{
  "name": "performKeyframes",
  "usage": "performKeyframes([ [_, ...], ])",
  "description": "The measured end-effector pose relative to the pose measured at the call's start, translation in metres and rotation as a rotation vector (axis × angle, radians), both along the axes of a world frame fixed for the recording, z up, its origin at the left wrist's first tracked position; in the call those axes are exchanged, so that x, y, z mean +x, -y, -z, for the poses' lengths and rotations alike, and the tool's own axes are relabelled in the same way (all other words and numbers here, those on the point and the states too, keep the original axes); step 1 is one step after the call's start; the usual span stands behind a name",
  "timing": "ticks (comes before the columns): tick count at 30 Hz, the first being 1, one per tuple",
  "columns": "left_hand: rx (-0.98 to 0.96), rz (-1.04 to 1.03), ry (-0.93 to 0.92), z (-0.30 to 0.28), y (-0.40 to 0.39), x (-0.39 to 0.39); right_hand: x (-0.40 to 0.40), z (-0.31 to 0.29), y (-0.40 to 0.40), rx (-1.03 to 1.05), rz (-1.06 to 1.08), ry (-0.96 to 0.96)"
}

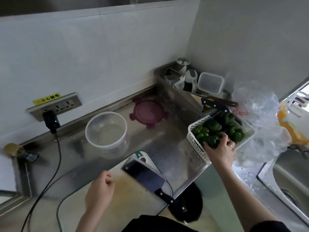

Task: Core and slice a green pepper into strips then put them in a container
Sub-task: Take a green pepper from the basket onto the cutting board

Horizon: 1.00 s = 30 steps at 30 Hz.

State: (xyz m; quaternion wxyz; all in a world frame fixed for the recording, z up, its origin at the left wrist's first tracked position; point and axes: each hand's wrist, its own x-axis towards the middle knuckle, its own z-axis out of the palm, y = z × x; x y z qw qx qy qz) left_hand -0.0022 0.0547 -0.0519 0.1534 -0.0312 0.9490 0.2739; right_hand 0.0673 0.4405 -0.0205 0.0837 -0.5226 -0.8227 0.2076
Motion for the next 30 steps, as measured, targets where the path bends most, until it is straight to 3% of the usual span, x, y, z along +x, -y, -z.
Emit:
performKeyframes([
  [4, 0.007, 0.002, 0.001, -0.001, -0.001, -0.002, -0.001, -0.002, 0.003, 0.099, -0.003, 0.001],
  [8, 0.067, -0.007, -0.006, -0.005, -0.002, -0.002, -0.008, -0.022, 0.034, 0.058, 0.155, -0.428],
  [10, 0.133, -0.008, -0.014, -0.009, -0.002, 0.000, -0.007, -0.027, 0.057, 0.038, 0.126, -0.619],
  [13, 0.189, -0.023, -0.028, -0.013, -0.001, 0.004, -0.007, -0.029, 0.087, 0.014, -0.001, -0.730],
  [20, 0.397, -0.096, -0.025, -0.021, -0.007, 0.014, -0.001, -0.011, 0.162, -0.195, -0.401, -0.640],
  [24, 0.518, 0.000, -0.031, -0.029, -0.019, 0.024, -0.002, -0.009, 0.187, -0.300, -0.659, -0.501],
  [30, 1.118, -0.289, 0.159, -0.042, -0.038, 0.038, -0.008, -0.009, 0.239, -0.236, -0.959, -0.330],
])
